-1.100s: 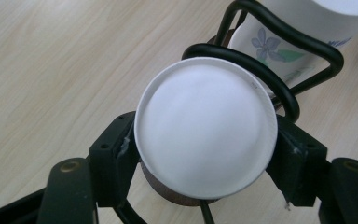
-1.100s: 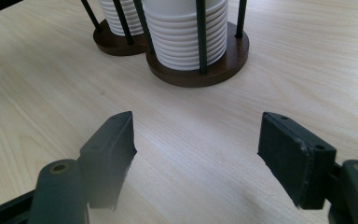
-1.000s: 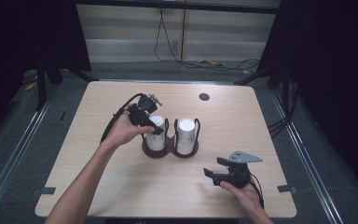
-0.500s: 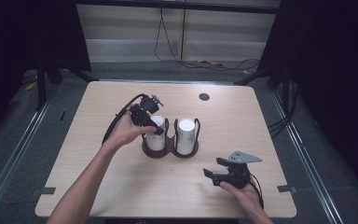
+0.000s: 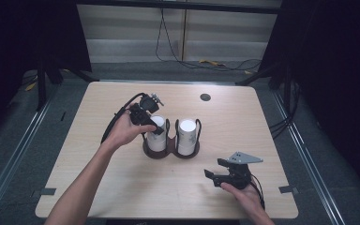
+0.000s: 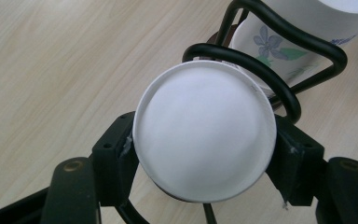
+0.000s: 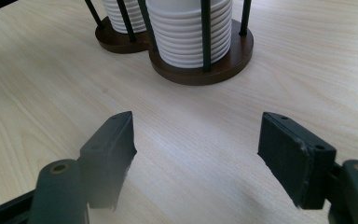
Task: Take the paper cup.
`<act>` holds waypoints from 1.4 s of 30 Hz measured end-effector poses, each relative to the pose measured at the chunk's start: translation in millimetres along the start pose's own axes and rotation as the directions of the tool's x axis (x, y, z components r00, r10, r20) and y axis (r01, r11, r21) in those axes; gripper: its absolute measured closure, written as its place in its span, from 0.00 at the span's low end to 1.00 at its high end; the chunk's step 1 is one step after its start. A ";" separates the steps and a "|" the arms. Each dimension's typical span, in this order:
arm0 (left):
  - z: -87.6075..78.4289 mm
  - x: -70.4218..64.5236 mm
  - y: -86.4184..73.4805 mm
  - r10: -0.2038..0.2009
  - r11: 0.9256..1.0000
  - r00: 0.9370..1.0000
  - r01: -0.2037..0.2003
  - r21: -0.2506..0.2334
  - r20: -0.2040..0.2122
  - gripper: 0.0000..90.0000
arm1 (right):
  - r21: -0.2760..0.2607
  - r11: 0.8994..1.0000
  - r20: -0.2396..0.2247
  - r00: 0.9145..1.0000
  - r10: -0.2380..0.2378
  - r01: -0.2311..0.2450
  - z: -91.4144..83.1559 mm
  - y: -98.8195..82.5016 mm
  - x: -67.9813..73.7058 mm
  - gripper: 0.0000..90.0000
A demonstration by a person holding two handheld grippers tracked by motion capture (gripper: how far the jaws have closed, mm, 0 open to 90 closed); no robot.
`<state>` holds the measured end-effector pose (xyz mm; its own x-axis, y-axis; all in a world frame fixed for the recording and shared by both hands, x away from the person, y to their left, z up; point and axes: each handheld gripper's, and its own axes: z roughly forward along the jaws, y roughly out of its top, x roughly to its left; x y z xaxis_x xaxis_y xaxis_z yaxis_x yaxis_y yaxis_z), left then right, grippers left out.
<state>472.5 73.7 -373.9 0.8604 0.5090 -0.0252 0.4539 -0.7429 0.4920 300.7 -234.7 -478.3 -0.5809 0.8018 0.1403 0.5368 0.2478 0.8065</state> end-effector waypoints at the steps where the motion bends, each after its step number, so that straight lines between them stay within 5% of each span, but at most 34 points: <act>1: 0.0 -0.4 0.2 -0.002 1.000 1.000 0.002 -0.005 -0.001 0.37 | 0.000 1.000 0.000 1.000 0.001 -0.001 0.0 0.0 0.1 0.30; 42: -27.0 -2.1 3.8 -0.013 0.998 1.000 0.013 -0.062 0.001 0.39 | -0.001 1.000 0.002 1.000 0.005 -0.005 -0.1 0.1 0.1 0.30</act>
<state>466.2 81.6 -348.5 0.8544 0.5187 -0.0323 0.4501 -0.7075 0.5448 300.7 -234.7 -478.1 -0.5767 0.8043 0.1433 0.5393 0.2431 0.8063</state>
